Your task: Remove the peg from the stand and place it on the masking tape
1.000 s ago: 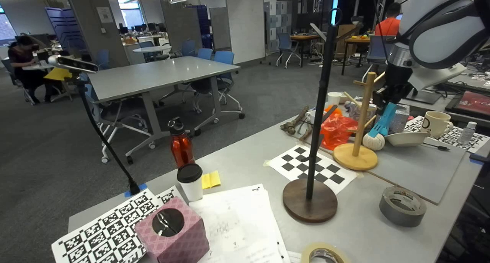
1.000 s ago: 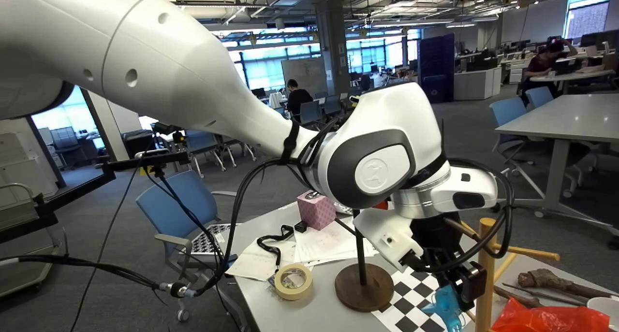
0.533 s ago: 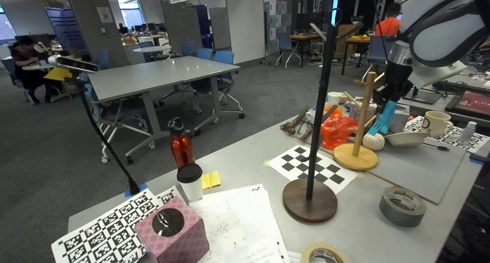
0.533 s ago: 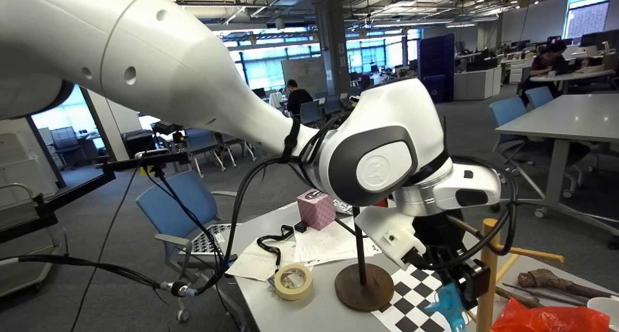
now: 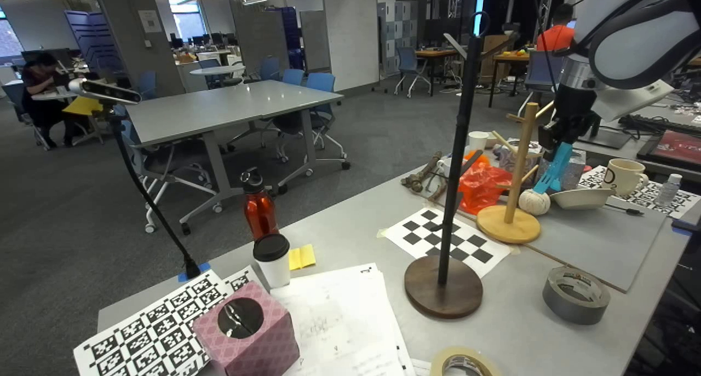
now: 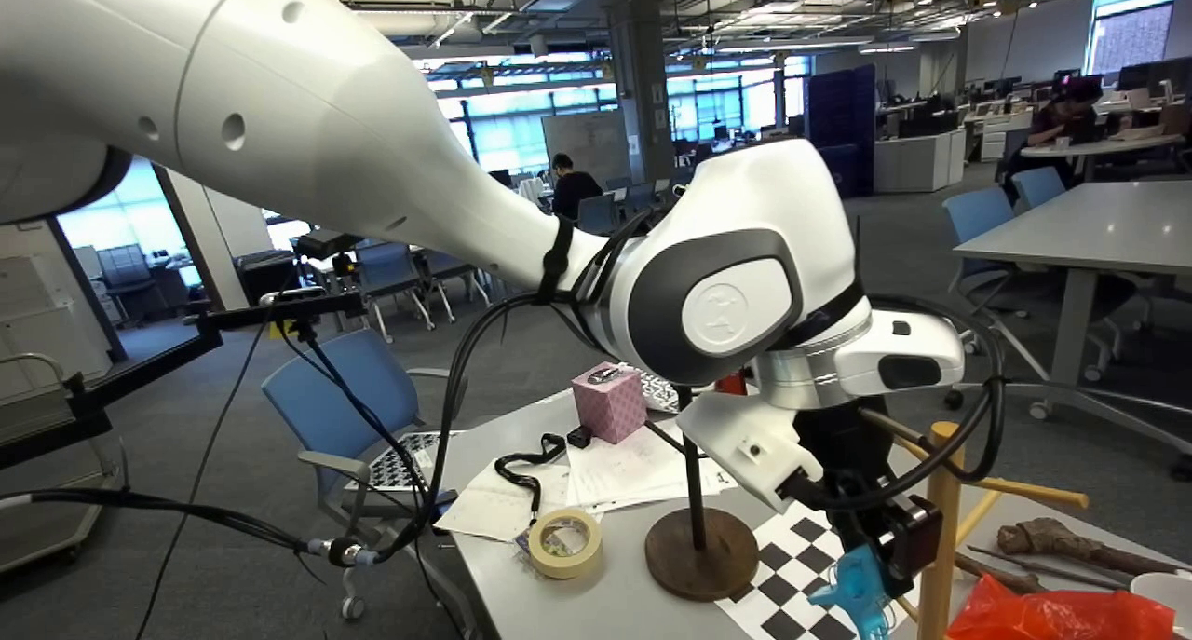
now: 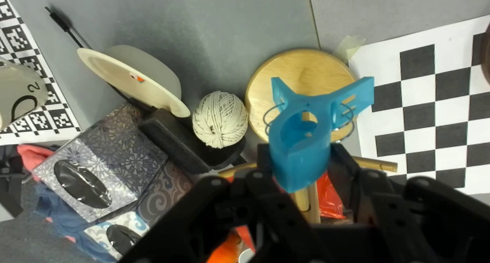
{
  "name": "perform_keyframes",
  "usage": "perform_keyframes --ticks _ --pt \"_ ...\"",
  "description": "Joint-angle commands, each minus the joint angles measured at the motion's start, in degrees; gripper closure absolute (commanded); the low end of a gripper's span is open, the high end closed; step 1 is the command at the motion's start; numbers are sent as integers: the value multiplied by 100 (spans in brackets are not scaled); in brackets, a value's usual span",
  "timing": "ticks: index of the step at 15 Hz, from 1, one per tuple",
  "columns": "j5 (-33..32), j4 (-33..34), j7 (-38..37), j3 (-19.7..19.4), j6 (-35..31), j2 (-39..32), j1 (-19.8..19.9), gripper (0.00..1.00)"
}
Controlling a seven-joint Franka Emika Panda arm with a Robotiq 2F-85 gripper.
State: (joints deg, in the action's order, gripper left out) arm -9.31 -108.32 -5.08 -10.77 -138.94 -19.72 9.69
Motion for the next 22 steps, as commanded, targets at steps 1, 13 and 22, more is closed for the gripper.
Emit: perform_keyframes --ticks 1,13,22 --pt "177 -34 457 74 381 238 70 84" --pt "599 18 1575 238 1471 779 88 84" --pt "1337 236 2110 455 2042 1081 21 84"
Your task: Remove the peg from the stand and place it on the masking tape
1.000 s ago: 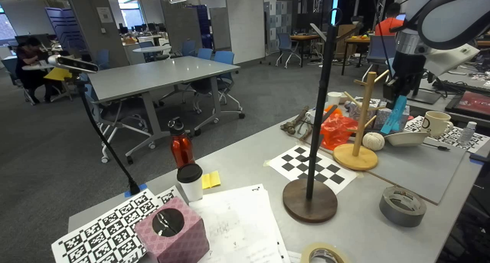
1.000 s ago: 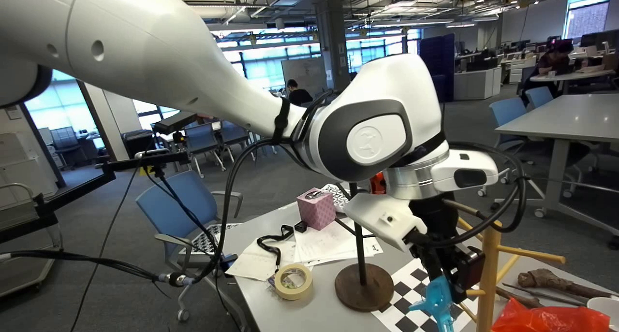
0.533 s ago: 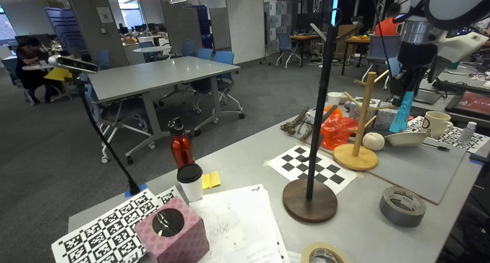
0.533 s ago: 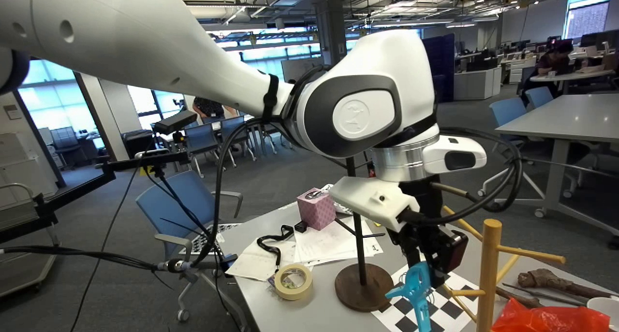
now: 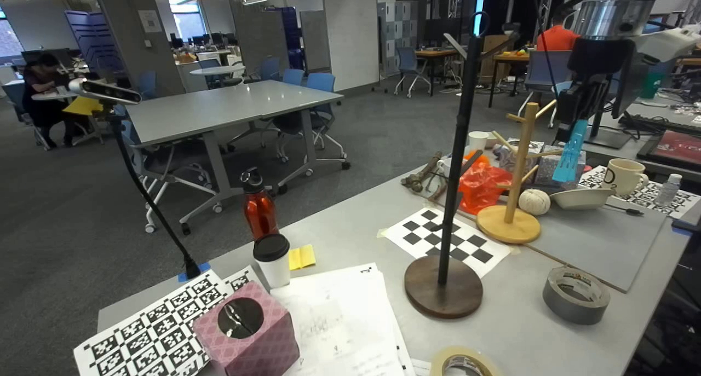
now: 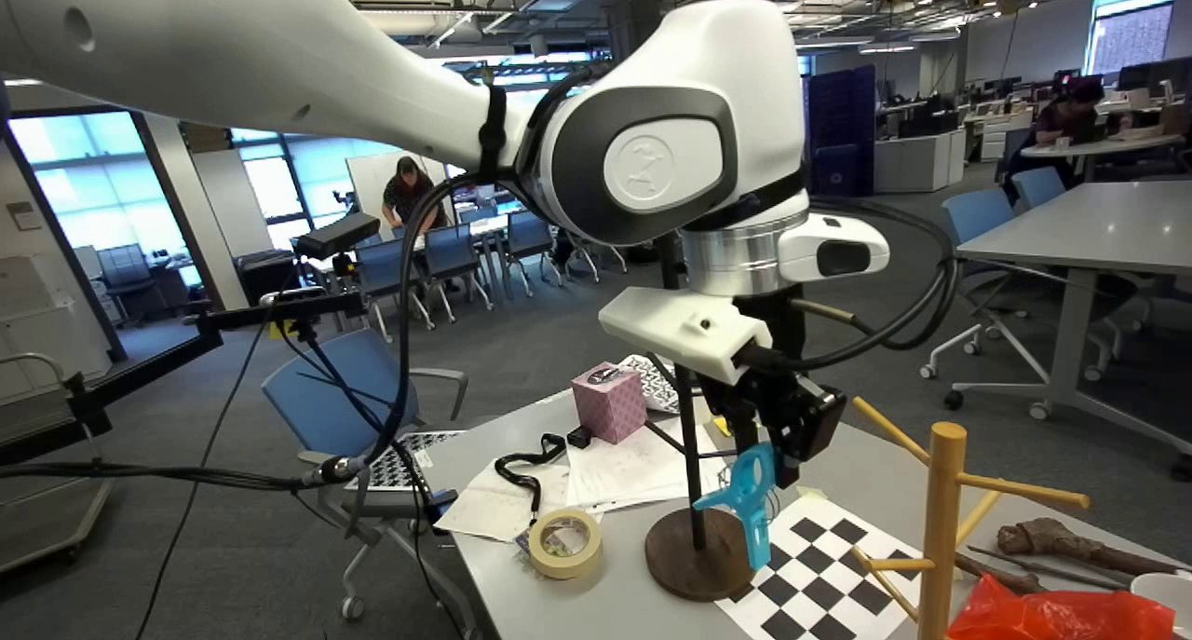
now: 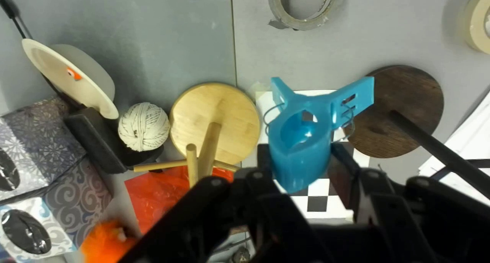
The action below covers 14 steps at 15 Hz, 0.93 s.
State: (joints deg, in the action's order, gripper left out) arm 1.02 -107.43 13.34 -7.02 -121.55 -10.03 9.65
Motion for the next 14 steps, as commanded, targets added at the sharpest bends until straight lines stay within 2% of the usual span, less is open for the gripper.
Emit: perform_keyframes --ticks 1,7,14 --pt "368 160 283 95 309 136 18 84" --pt "534 141 157 151 -257 199 -41 84" --pt "492 -90 -33 251 -1737 124 -154 84"
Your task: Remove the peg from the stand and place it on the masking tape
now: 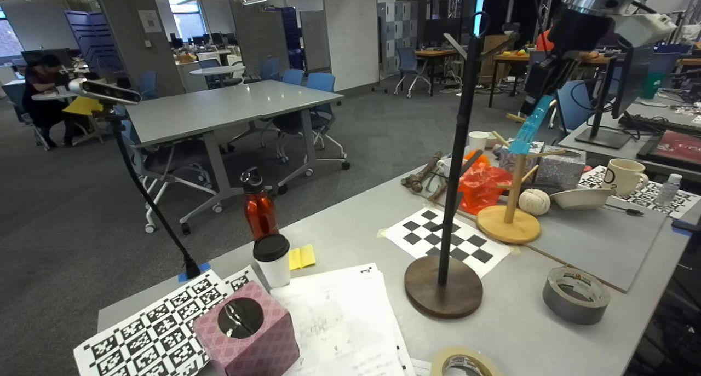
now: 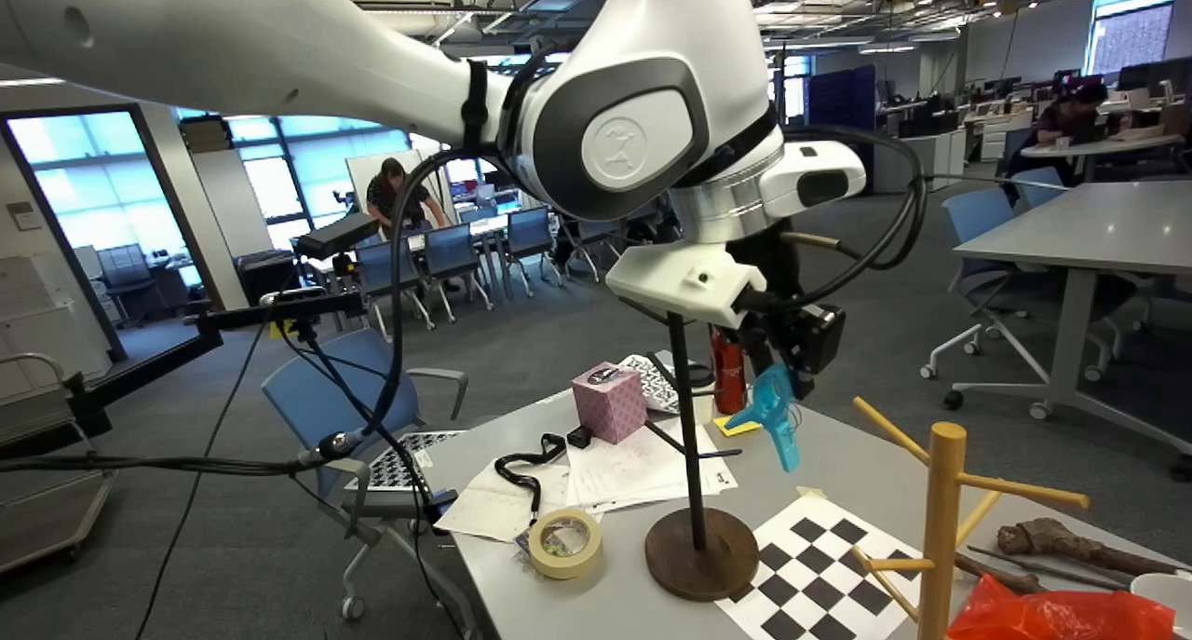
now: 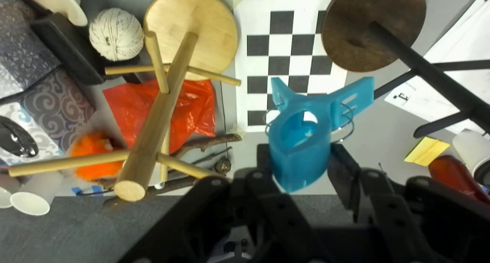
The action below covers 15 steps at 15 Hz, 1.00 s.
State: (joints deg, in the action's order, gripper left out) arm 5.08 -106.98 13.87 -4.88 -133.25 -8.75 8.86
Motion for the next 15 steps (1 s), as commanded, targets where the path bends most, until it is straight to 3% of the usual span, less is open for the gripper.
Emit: perform_keyframes --ticks 1,8,15 --pt "88 -167 -124 56 -767 -28 -95 84" --pt "-91 -516 -512 104 -2305 -222 -216 84" --pt "-112 -596 -640 46 -2976 -388 -152 84"
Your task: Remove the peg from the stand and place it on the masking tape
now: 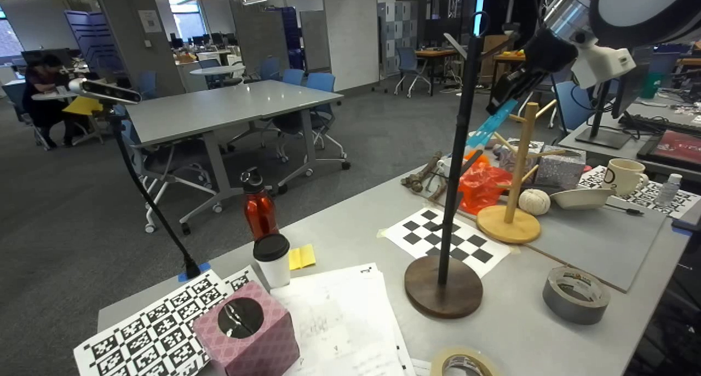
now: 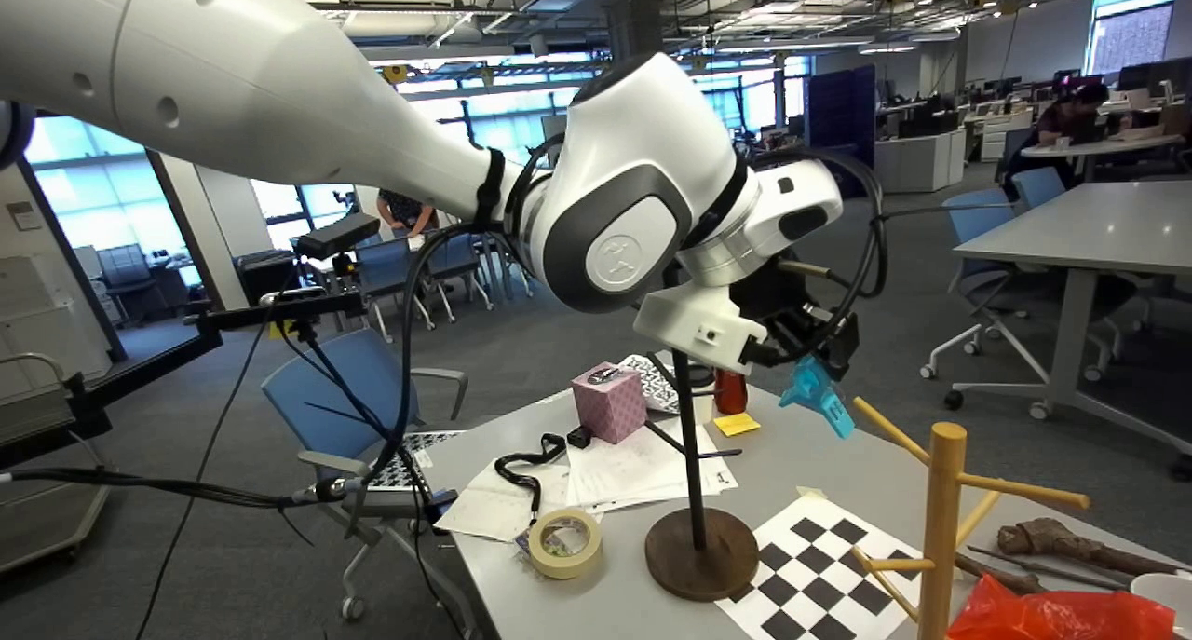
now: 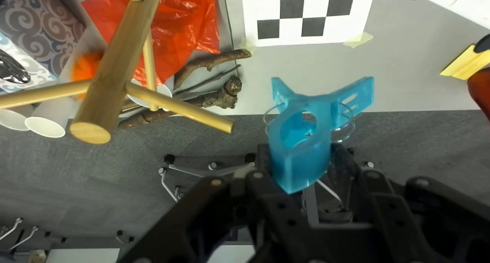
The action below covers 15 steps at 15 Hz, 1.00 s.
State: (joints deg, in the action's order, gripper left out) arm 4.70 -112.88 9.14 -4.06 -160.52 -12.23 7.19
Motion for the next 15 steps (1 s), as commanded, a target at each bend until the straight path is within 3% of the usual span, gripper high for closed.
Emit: perform_keyframes --ticks 1,15 --pt "-78 5 -186 -46 -292 -58 23 84" --pt "34 -251 -35 71 -186 -21 68 84"
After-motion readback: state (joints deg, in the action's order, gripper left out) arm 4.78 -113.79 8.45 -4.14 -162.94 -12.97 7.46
